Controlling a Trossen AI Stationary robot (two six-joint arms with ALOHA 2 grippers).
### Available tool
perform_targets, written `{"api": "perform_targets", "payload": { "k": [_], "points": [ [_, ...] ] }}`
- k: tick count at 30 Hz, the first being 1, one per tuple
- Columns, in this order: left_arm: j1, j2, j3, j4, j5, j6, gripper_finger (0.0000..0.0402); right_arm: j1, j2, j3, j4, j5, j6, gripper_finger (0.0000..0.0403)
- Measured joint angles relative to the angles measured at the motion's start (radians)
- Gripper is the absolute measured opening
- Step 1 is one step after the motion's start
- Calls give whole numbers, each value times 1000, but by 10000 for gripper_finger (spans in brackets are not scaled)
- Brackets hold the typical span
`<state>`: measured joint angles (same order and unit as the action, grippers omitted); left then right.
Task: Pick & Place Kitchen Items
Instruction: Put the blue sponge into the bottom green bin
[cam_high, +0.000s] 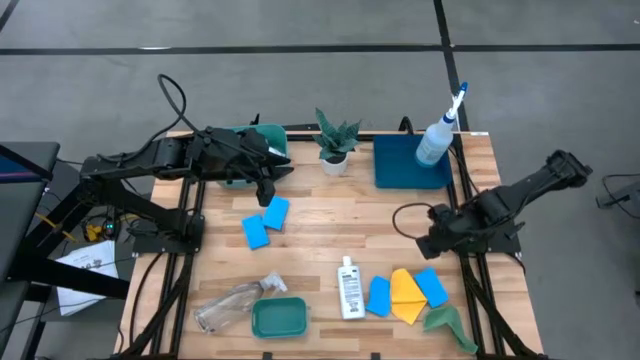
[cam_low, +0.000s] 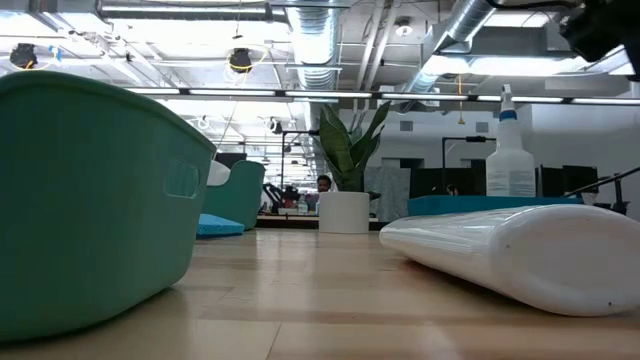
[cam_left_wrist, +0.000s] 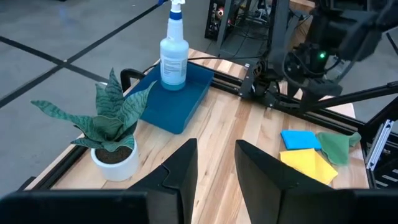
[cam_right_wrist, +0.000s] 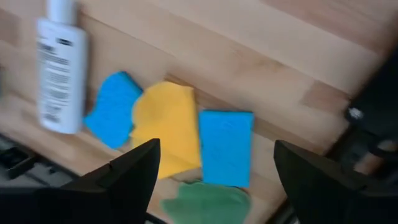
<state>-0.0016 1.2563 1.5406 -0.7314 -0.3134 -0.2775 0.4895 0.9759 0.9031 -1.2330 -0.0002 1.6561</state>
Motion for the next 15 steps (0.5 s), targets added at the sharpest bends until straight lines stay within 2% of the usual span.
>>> {"api": "perform_targets", "payload": {
  "k": [15],
  "points": [
    [0, 4, 0, 38, 0, 3, 104, 246, 170, -9, 11, 31, 294, 303]
  ]
}}
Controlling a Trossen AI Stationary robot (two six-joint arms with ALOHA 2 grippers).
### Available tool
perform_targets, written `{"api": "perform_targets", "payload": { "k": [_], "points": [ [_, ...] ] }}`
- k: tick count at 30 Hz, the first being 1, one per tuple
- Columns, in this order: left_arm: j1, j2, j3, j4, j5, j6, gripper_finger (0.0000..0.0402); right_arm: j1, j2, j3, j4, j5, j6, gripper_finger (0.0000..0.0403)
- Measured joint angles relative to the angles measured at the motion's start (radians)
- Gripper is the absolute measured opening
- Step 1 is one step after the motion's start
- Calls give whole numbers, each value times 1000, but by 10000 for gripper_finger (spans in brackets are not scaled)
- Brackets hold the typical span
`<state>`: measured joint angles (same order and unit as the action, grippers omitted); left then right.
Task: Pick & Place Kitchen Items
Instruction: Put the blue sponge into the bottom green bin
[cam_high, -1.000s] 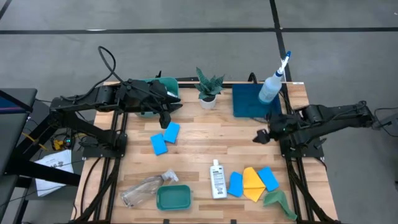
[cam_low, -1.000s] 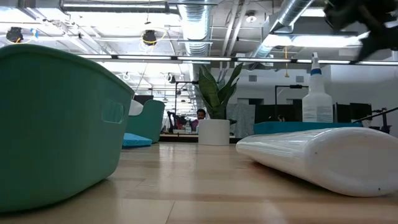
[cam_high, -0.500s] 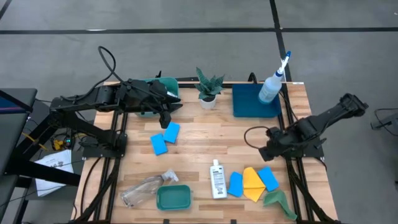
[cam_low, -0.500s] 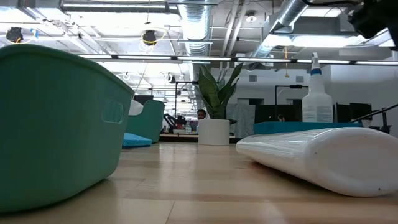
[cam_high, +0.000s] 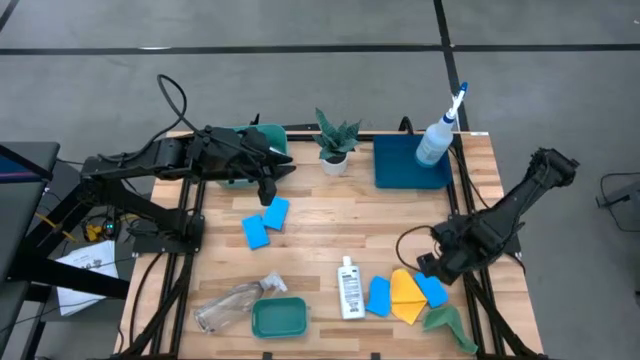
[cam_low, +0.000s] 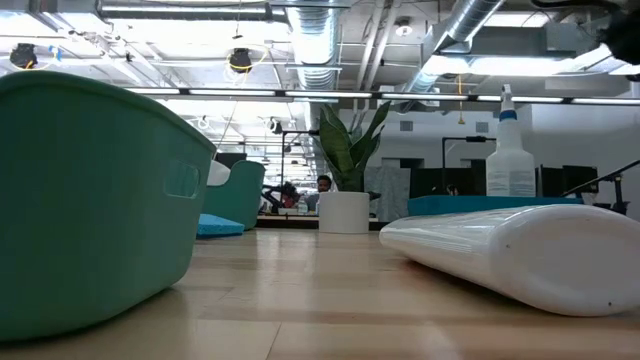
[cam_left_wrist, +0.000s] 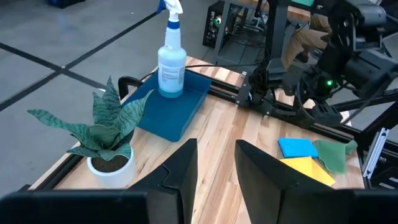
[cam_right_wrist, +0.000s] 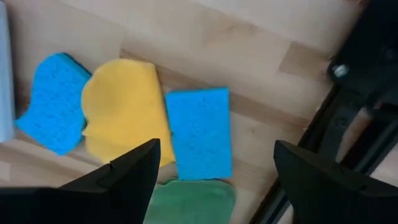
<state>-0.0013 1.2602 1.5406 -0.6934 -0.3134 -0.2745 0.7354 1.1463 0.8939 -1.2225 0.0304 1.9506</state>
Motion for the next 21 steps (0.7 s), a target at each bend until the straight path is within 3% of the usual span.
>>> {"api": "perform_targets", "payload": {
  "k": [8, 21],
  "points": [
    [3, 0, 0, 9, 0, 0, 104, 126, 71, -140, 281, -13, 167, 289],
    [3, 0, 0, 66, 0, 0, 104, 193, 236, -149, 290, -4, 194, 242]
  ]
}}
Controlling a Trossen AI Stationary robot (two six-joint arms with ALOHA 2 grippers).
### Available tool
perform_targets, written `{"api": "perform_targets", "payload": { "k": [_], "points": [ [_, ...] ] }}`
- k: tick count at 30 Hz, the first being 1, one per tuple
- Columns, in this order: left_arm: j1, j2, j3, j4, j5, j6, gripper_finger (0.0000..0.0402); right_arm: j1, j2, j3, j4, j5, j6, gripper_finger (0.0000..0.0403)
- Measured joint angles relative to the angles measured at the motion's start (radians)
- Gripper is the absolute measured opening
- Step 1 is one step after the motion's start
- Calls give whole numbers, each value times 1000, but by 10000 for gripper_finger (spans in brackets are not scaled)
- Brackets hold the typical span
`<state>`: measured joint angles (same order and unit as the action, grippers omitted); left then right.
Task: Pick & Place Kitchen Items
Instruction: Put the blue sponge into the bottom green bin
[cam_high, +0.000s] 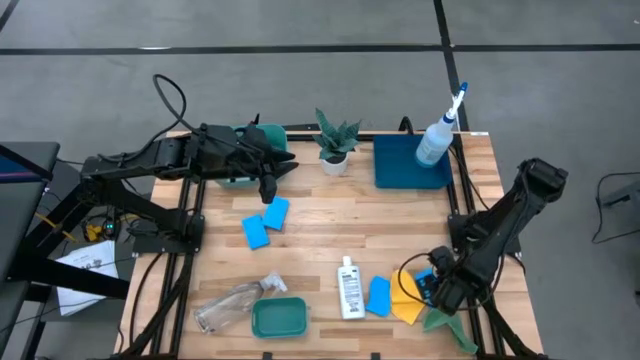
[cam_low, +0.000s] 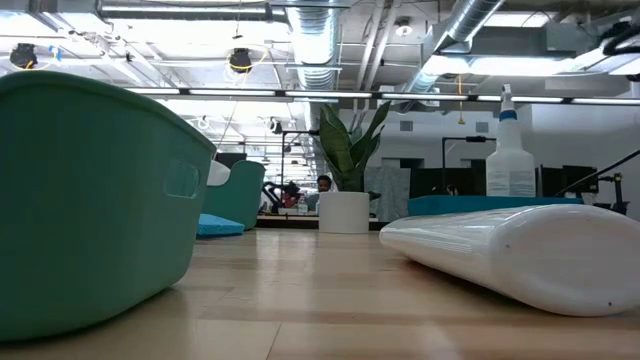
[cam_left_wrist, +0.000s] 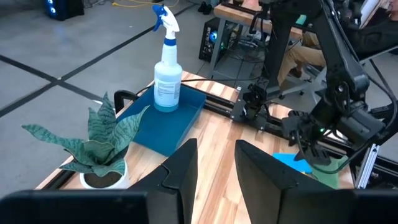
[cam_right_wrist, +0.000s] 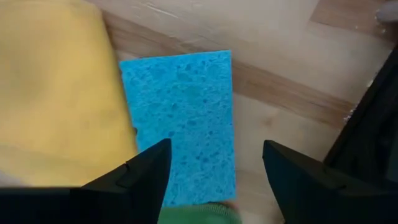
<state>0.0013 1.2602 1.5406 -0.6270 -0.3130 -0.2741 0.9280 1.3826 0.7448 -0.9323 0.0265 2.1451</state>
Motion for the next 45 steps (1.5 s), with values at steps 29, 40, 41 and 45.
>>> {"api": "perform_targets", "payload": {
  "k": [29, 40, 41, 45],
  "points": [
    [0, 29, 0, 7, 1, 5, 104, -7, 19, -114, 259, 42, 2, 10],
    [0, 29, 0, 7, 0, 5, 104, -51, -180, -95, 129, 220, -5, 0],
    [0, 29, 0, 7, 0, 5, 104, -61, -202, -86, 105, 238, -6, 0],
    [0, 28, -16, 24, 0, -36, 104, -102, -285, -62, 19, 307, -9, 0]
  ]
}}
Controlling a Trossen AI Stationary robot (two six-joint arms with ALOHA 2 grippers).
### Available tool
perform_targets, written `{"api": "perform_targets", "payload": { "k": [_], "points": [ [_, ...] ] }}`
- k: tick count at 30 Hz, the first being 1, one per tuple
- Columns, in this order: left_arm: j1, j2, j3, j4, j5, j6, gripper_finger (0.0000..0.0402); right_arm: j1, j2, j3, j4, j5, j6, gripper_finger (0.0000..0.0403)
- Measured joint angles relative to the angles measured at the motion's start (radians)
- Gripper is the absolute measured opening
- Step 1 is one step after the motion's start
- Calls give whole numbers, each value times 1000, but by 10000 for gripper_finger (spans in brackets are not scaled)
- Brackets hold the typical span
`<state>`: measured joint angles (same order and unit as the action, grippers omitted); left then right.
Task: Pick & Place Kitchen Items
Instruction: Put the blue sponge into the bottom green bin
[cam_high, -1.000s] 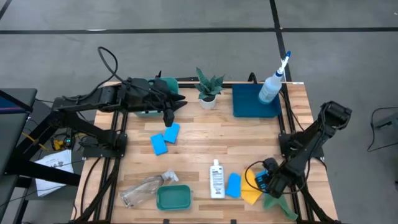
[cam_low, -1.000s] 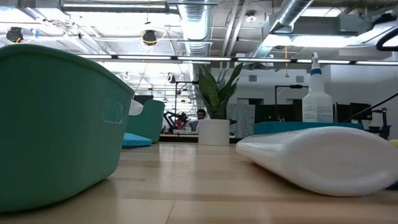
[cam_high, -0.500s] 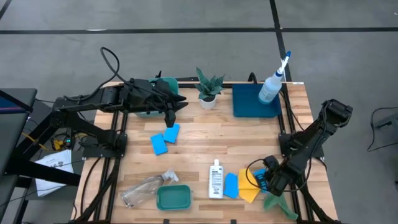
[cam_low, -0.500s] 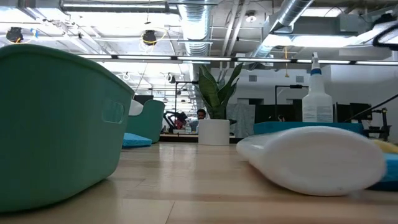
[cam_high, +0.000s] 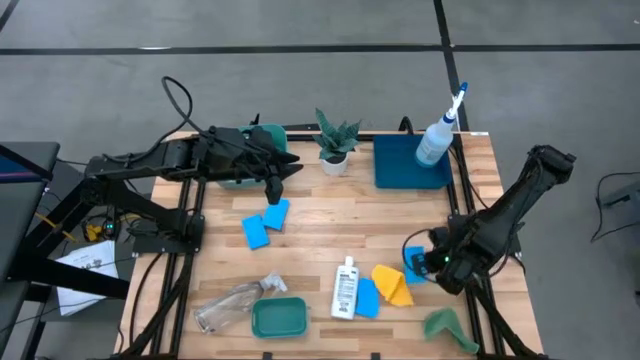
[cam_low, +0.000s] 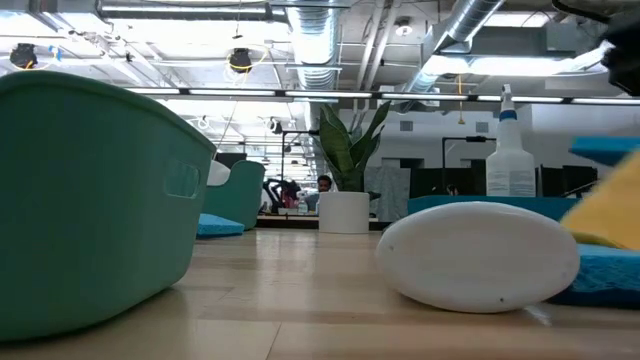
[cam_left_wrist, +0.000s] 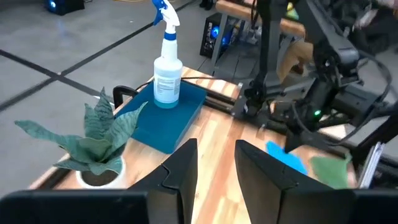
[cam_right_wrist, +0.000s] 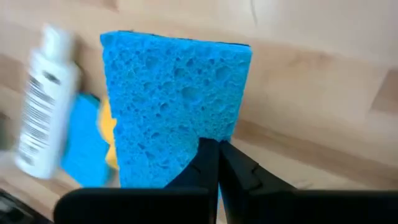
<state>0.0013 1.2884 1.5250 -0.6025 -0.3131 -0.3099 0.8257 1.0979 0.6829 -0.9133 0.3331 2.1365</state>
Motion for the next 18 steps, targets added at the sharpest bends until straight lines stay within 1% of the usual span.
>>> {"api": "perform_targets", "payload": {
  "k": [4, 6, 8, 12, 13, 15, 18],
  "points": [
    [-4, 2, -97, 20, 0, -155, 104, -60, -65, 17, -44, 53, -33, 0],
    [-12, 2, -169, 82, -1, -229, 104, -98, -81, 21, -50, 75, -59, 0],
    [-16, 2, -256, 212, 12, -297, 104, -143, -91, 21, -51, 87, -97, 0],
    [-16, 20, -439, 609, 66, -393, 104, -233, -90, 21, -43, 86, -184, 0],
    [-16, 31, -474, 684, 73, -424, 104, -253, -88, 21, -42, 80, -207, 0],
    [-16, 60, -524, 782, 77, -477, 104, -290, -80, 22, -44, 61, -249, 0],
    [-23, 96, -543, 822, 78, -516, 104, -325, -73, 22, -54, 56, -285, 0]
  ]
}}
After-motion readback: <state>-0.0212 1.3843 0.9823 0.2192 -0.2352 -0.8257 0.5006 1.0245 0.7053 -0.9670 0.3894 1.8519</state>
